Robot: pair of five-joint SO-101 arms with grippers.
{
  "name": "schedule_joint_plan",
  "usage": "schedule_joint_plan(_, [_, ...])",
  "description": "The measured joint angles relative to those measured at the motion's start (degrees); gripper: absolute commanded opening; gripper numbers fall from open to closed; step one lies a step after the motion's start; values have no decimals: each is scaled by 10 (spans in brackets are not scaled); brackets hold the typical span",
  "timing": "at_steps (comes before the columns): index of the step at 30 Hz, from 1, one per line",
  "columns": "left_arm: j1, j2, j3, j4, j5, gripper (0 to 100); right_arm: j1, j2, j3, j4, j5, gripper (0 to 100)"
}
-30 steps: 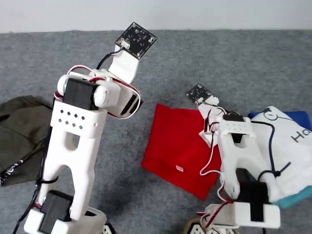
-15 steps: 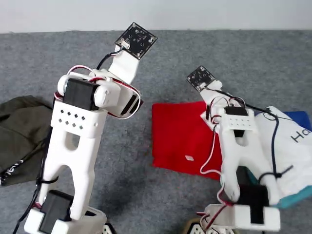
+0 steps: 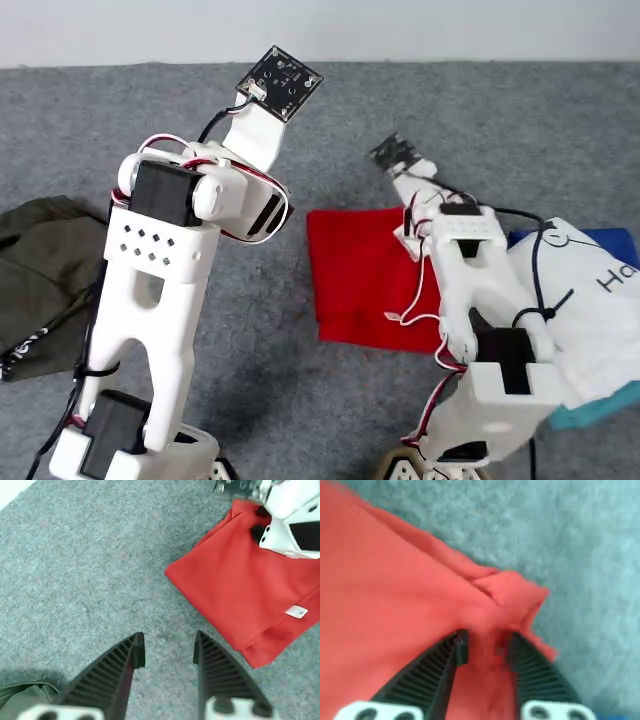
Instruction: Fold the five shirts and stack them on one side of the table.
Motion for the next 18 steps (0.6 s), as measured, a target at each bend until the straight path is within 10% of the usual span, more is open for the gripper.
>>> schedule_joint_plan(18, [0,0,0,0,0,166,58,-9,-47,138,-53,203])
